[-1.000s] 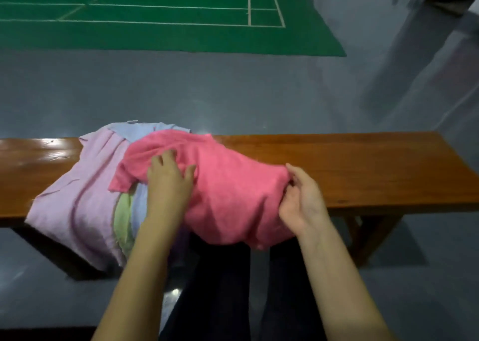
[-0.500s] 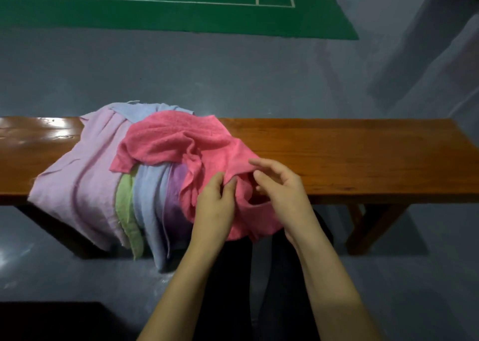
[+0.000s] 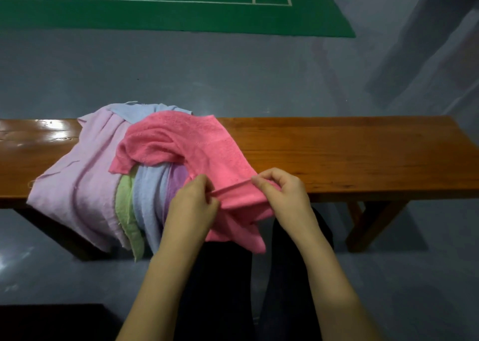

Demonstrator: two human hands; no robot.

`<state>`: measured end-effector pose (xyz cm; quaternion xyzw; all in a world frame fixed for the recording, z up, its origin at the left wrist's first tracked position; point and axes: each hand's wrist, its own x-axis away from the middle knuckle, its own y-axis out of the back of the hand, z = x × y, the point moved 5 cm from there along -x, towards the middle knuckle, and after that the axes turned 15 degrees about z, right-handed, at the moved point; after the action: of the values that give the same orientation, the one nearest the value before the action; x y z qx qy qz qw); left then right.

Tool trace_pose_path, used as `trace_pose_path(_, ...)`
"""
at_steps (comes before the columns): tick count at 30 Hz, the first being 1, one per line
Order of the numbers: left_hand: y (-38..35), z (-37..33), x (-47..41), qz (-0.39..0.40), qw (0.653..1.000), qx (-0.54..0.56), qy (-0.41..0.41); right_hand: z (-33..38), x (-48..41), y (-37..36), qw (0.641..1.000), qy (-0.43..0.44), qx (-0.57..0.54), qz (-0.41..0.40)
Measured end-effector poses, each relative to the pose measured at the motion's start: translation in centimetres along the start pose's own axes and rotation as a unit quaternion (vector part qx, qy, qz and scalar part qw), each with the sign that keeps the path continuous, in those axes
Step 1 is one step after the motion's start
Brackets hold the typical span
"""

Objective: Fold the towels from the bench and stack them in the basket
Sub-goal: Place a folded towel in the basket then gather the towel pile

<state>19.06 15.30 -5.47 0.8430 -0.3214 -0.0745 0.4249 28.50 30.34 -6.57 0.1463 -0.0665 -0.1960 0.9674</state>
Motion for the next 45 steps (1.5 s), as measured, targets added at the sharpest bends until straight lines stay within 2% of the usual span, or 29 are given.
trace_pose_path(3,1.0,2.8,-0.2,-0.015,0.998,-0.031,0.051,-0.5,0.3,2.1,0.997,0.008,-0.001,-0.072)
trace_pose_path(6,2.3,4.8,-0.1,-0.031,0.996,0.044,0.064,-1.4,0.3,4.4,0.994,-0.013,0.008,-0.111)
trace_pose_path(10,1.8,3.3,-0.3,-0.001,0.989,0.145,0.004,-1.7,-0.4,3.4,0.997,-0.032,0.023,-0.067)
trace_pose_path(14,1.4,1.8,-0.1,0.003,0.993,0.110,-0.036,-1.6,-0.6,2.4,0.998,-0.022,-0.007,-0.059)
trace_pose_path(18,3.5,5.1,-0.2,-0.037,0.995,0.089,-0.014,-2.1,0.4,5.2,0.994,-0.001,-0.030,-0.109)
trace_pose_path(22,3.7,6.8,0.4,-0.090,0.962,0.259,0.012,-1.8,0.9,4.6,0.995,-0.001,-0.039,-0.093)
trace_pose_path(25,3.7,4.3,0.7,-0.140,0.943,0.302,0.000,-0.2,0.9,2.6,0.994,0.016,-0.092,-0.063)
trace_pose_path(27,3.1,0.9,0.7,-0.067,0.951,0.295,-0.071,1.0,0.8,1.0,0.991,0.023,-0.127,-0.017)
trace_pose_path(29,1.1,-2.3,0.8,0.071,0.940,0.297,-0.152,2.1,0.8,-0.6,0.980,0.033,-0.194,0.037)
trace_pose_path(30,0.1,-3.5,0.9,0.128,0.936,0.281,-0.172,2.7,0.8,-1.1,0.969,0.033,-0.236,0.060)
trace_pose_path(31,-0.7,-4.2,1.0,0.153,0.940,0.246,-0.182,3.0,0.8,-1.4,0.962,0.034,-0.259,0.073)
trace_pose_path(32,-1.0,-4.6,1.0,0.146,0.954,0.191,-0.181,3.3,0.8,-1.4,0.962,0.038,-0.258,0.079)
trace_pose_path(35,0.4,-3.5,0.9,0.025,0.984,0.065,-0.162,3.3,0.8,-0.9,0.970,0.052,-0.212,0.105)
trace_pose_path(40,3.7,-1.6,1.4,-0.074,0.984,0.099,-0.129,1.9,1.3,0.1,0.985,0.013,-0.101,0.138)
trace_pose_path(43,5.2,0.8,1.6,-0.135,0.985,0.069,-0.081,1.1,1.2,1.8,0.995,0.009,-0.017,0.102)
trace_pose_path(45,6.0,2.9,1.4,-0.149,0.987,0.049,-0.033,0.5,1.1,2.8,0.996,-0.001,0.052,0.069)
